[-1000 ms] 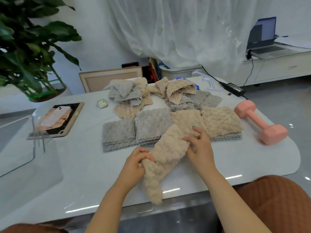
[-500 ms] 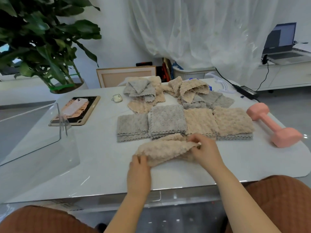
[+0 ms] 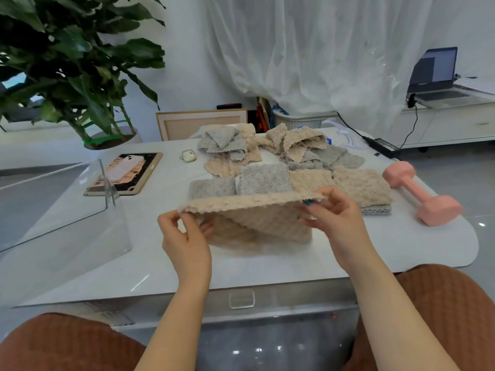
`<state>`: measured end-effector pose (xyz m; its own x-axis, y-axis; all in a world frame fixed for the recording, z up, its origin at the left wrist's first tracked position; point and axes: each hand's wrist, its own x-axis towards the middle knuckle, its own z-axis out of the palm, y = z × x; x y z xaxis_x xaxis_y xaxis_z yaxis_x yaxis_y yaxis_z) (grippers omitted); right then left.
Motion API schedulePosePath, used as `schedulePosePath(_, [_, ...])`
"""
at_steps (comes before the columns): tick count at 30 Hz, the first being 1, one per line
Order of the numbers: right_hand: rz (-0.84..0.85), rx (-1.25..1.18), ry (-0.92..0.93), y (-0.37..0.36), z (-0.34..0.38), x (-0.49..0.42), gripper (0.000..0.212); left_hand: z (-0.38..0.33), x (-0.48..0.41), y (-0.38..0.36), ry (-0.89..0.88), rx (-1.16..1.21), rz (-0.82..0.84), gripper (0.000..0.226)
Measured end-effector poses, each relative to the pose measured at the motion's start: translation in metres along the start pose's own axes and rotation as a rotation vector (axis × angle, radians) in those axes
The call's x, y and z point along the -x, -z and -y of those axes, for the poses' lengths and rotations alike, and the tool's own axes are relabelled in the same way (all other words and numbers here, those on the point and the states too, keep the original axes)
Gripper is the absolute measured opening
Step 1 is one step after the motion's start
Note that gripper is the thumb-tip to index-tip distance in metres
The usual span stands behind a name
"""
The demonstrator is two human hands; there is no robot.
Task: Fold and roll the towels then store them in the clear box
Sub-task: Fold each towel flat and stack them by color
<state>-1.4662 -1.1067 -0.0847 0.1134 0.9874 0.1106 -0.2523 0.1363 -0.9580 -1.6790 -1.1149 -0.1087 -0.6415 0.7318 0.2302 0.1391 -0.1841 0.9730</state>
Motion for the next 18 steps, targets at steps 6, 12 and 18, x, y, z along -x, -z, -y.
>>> schedulePosePath(6, [0.015,-0.288,0.168,-0.001,0.041,0.001,0.019,-0.038,0.001,0.004,-0.387,0.036,-0.056,0.002])
schedulePosePath(12, [-0.019,-0.203,0.130,0.001,0.013,-0.014,0.012,-0.003,-0.019,-0.006,-0.328,-0.107,0.082,0.005])
schedulePosePath(18, [-0.140,0.040,-0.062,0.014,-0.046,-0.037,0.014,0.067,-0.041,-0.014,-0.318,-0.427,0.483,0.007])
